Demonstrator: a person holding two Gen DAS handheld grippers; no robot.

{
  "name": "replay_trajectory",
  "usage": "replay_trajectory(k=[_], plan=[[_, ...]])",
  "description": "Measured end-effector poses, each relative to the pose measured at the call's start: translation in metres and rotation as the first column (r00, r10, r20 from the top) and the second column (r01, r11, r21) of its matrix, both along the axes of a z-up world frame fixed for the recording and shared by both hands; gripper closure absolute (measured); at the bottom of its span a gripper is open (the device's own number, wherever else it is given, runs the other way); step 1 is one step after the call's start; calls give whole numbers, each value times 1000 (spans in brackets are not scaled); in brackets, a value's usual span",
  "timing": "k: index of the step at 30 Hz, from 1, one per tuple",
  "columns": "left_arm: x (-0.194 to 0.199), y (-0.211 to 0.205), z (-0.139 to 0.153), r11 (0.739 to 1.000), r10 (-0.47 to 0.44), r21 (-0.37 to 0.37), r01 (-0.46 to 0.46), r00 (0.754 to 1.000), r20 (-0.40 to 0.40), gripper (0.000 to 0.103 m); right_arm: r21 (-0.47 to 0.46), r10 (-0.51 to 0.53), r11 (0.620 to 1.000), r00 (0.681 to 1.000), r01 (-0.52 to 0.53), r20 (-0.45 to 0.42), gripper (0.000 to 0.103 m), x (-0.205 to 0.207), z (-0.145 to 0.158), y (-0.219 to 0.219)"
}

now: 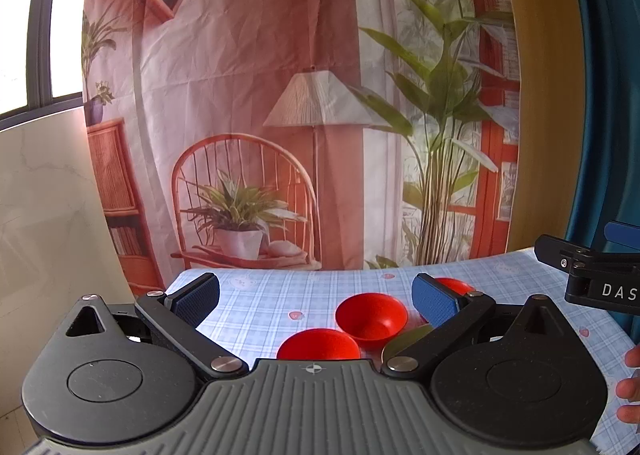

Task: Organize plates and bowls
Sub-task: 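Lower both grippers toward the rim of the orange plate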

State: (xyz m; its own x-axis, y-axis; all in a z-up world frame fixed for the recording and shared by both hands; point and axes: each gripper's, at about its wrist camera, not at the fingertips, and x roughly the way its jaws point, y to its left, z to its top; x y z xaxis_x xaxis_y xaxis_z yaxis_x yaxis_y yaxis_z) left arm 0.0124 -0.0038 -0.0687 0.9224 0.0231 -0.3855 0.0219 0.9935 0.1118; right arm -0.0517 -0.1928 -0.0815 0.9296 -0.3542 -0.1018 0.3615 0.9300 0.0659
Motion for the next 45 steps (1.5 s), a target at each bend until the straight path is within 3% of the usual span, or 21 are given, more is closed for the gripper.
replay_trajectory(k=[15, 23, 33, 36, 38, 41, 43, 45], plan=[[14, 17, -72, 999, 13, -36, -18, 989, -146, 1, 91, 93, 993, 985, -81, -147, 0, 20, -84, 12], [16, 23, -101, 999, 7, -46, -18, 975, -221, 8, 109, 91, 992, 974, -69, -209, 0, 28, -102, 19], [22, 22, -126, 992, -35, -127, -6, 948, -316, 16, 174, 108, 983, 955, -61, -277, 6, 28, -119, 7], [20, 13, -134, 992, -69, -119, 31, 939, -336, 24, 196, 111, 979, 947, -52, -302, 11, 27, -129, 2], [21, 9, -142, 992, -68, -124, 25, 932, -356, 39, 212, 111, 976, 940, -43, -323, 14, 26, -136, -2], [25, 7, -154, 989, -82, -146, 24, 908, -410, 49, 232, 112, 972, 932, -32, -344, 18, 25, -144, -7], [25, 5, -159, 988, -96, -148, 34, 896, -433, 50, 243, 117, 970, 928, -30, -355, 20, 25, -149, -10], [24, 1, -161, 988, -112, -148, 52, 893, -436, 51, 253, 122, 967, 921, -27, -370, 30, 25, -153, -12]])
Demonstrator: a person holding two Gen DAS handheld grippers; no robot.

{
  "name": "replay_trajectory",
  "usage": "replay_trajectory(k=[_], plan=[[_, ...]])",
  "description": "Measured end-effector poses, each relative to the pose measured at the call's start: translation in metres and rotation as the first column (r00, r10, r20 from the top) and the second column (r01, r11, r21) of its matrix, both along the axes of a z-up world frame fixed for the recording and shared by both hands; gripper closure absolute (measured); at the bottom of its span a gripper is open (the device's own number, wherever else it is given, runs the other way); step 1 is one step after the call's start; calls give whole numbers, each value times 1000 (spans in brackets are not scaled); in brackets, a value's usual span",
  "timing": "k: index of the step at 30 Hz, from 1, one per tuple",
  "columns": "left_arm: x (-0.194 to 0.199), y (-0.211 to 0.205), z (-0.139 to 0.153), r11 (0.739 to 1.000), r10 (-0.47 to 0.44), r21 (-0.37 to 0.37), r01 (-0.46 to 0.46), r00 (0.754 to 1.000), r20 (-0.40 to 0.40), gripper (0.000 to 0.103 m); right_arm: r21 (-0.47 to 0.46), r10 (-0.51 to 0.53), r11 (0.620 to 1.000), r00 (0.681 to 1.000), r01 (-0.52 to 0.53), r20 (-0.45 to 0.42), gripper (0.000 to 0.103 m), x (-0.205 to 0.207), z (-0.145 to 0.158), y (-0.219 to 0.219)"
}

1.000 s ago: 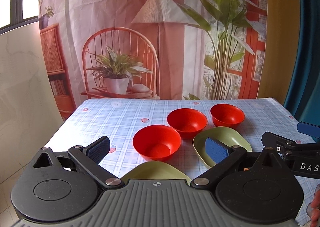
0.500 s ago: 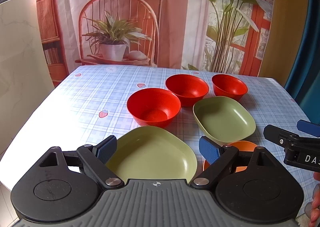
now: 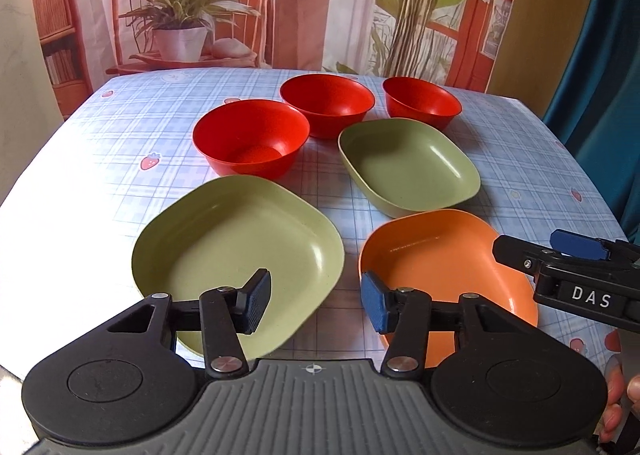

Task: Organize plates and bowls
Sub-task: 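Lower both grippers toward the rim of the orange plate, then close both grippers on the rim of the orange plate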

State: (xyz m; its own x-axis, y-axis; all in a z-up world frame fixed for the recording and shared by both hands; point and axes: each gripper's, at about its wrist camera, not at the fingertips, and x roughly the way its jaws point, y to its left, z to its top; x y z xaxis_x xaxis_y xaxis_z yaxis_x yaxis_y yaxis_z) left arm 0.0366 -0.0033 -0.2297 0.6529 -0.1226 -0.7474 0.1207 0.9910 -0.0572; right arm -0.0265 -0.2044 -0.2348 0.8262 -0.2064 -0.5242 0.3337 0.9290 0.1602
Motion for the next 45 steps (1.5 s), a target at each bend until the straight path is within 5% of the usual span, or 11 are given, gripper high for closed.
replay_trajectory(k=[2, 15, 31, 45], plan=[[-2, -4, 0, 1000, -17, 1, 17, 1000, 5, 53, -1, -1, 1000, 1000, 1, -21, 38, 1, -4, -1], [-5, -14, -6, 998, -68, -17, 68, 997, -40, 59, 13, 27, 1000, 999, -26, -46, 45, -2, -14, -1], [0, -17, -21, 987, -130, -112, 118, 986, -109, 84, 37, 13, 999, 997, -10, -72, 57, 2, -23, -5], [8, -15, -36, 978, -144, -177, 114, 975, -169, 85, 69, 19, 998, 996, -12, -91, 78, 5, -30, -8]])
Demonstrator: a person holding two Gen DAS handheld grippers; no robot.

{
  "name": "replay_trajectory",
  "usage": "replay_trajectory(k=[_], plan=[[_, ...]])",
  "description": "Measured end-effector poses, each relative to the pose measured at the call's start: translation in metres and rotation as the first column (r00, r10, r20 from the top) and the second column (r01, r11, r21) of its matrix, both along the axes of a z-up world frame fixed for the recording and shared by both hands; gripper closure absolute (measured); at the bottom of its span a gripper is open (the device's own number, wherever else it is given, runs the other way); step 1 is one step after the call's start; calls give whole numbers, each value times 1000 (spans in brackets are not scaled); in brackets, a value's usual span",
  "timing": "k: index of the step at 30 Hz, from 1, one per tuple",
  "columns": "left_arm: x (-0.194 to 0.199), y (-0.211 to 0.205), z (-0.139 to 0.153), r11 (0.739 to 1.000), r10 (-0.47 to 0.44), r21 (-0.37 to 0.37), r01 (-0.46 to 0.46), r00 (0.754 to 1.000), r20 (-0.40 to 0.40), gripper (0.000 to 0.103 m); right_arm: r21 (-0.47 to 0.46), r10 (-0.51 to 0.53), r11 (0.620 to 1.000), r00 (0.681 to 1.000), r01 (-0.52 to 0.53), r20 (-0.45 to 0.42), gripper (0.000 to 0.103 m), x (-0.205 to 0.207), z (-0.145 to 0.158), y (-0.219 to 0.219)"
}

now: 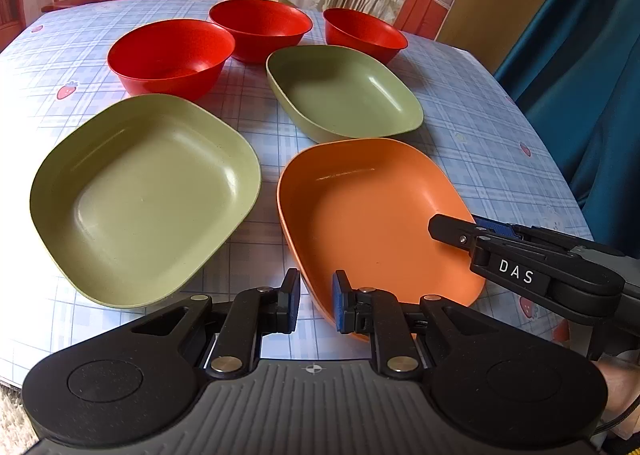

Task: Organize plates and bowls
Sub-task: 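Close both grippers on the rim of the orange plate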

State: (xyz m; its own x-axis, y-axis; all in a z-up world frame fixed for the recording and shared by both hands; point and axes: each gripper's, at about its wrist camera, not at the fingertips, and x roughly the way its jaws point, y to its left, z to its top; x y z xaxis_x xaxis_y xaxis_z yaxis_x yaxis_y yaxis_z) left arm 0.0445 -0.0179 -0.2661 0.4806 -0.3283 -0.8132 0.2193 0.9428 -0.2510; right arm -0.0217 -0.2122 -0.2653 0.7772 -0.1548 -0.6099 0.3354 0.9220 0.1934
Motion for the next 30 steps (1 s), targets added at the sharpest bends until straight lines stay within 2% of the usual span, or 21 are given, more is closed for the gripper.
replay_trajectory(k=[7, 30], plan=[[1, 2, 0, 1000, 8, -9, -8, 1000, 1, 85, 4, -9, 1000, 1000, 9, 6, 84, -1, 0, -1], [-8, 3, 6, 1000, -2, -3, 2, 999, 34, 85, -22, -10, 1000, 999, 11, 31, 84, -5, 5, 4]])
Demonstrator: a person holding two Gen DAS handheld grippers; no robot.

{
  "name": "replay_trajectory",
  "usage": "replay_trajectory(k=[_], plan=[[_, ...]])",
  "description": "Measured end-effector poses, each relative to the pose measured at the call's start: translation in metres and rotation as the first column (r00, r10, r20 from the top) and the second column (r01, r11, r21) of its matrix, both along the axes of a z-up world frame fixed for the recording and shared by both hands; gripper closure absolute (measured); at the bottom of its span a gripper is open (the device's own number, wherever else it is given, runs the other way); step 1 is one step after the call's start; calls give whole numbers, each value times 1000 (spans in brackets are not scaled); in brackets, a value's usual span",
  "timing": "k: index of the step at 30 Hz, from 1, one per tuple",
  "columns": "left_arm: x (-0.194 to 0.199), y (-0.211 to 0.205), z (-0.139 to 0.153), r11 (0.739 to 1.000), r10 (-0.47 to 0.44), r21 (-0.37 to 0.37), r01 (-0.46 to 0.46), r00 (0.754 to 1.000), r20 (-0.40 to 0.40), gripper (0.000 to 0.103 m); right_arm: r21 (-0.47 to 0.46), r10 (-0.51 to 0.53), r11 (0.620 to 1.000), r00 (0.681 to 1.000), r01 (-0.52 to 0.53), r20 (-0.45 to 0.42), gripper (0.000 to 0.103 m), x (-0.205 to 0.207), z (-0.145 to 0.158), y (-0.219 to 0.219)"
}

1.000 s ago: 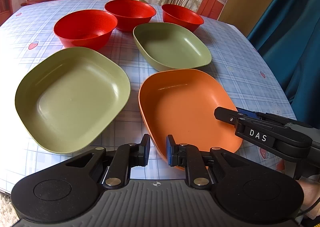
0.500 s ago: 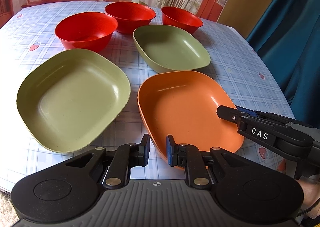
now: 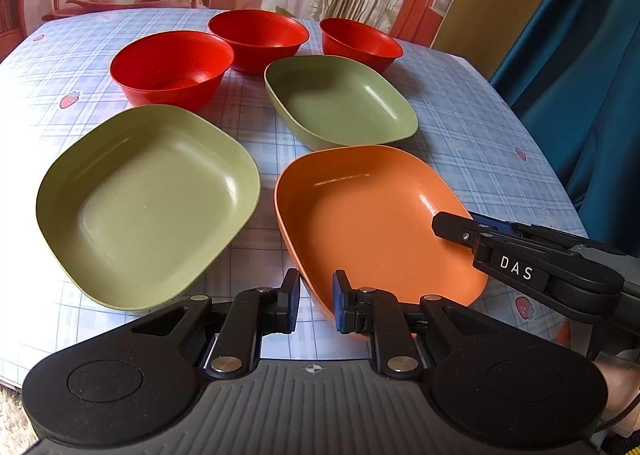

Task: Organize plates and bowls
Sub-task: 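Close both grippers on the rim of the orange plate, then lift the orange plate with both grippers and carry it over the large green plate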

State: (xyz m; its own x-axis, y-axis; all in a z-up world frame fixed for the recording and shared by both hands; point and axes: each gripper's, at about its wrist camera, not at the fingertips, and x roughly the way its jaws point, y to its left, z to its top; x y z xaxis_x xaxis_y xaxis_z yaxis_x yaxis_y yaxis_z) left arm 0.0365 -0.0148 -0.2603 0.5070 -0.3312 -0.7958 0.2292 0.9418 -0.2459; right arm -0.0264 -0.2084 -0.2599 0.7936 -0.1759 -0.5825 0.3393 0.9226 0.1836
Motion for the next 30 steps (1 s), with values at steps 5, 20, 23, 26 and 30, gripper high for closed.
replay_trajectory(k=[5, 20, 23, 26, 30], plan=[[-4, 0, 7, 1000, -3, 11, 3, 1000, 26, 85, -17, 3, 1000, 1000, -3, 13, 84, -1, 4, 3], [-10, 6, 17, 1000, 12, -3, -12, 998, 55, 85, -47, 16, 999, 999, -14, 48, 84, -2, 14, 11], [-11, 8, 20, 1000, 15, -6, -14, 998, 65, 85, -50, 18, 999, 998, -15, 54, 84, -2, 16, 12], [-11, 9, 22, 1000, 18, -8, -17, 997, 78, 85, -63, 21, 998, 998, -17, 59, 84, -1, 19, 14], [-11, 10, 24, 1000, 24, -12, -23, 996, 86, 85, -82, 28, 996, 997, -21, 75, 84, 0, 25, 17]])
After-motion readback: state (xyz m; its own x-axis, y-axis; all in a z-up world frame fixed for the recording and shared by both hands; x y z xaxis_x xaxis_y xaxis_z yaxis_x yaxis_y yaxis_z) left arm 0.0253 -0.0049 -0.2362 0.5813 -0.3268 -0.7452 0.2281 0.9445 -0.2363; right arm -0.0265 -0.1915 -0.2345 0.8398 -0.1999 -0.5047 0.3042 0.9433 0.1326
